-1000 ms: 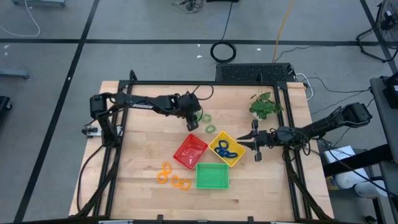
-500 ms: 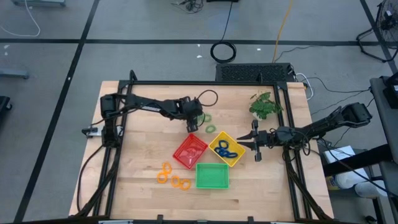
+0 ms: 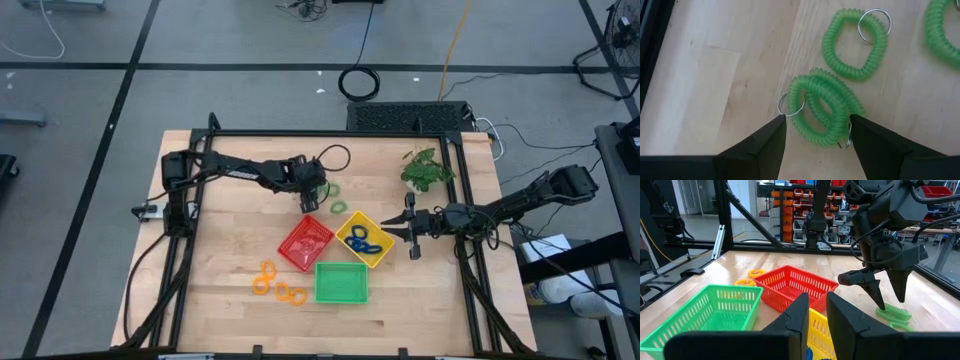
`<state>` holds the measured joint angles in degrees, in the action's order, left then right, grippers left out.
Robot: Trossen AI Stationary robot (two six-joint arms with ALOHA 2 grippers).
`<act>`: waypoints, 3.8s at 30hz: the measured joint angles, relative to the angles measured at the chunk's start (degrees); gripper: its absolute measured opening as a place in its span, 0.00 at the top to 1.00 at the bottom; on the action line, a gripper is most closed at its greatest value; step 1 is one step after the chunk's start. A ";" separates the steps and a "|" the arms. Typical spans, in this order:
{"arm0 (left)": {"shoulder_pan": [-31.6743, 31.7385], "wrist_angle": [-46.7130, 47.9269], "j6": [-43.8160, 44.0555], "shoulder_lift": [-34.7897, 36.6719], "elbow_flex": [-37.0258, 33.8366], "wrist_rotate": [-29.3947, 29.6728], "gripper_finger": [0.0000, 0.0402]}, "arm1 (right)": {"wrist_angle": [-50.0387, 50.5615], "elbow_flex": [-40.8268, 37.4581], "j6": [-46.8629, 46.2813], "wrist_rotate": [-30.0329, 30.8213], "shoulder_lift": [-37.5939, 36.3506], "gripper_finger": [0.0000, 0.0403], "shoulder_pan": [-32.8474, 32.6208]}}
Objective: Sort spring keychains
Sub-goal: Put the green spring keychain into the red bin
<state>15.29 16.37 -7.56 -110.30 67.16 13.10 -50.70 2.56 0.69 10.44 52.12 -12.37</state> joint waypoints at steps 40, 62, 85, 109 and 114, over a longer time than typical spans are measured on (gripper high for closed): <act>0.27 0.02 -0.79 0.11 0.00 -1.01 0.99 | 0.02 -0.01 0.00 -0.01 0.00 0.86 0.00; -2.04 5.18 -1.40 14.44 -0.02 4.15 1.00 | -0.01 0.00 0.00 -0.01 0.02 0.86 -0.01; -16.82 7.73 -0.92 26.01 0.02 3.34 1.00 | -0.01 0.00 0.00 -0.01 0.01 0.86 0.01; -29.59 6.86 5.21 26.01 0.02 3.34 0.99 | -0.01 -0.01 0.00 0.00 0.02 0.86 0.01; -30.22 6.46 5.56 26.03 0.02 3.39 0.99 | 0.00 0.00 0.00 -0.02 0.02 0.86 0.00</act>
<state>-14.93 22.83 -2.00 -84.27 67.18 16.49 -50.70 2.56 0.69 10.42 52.14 -12.38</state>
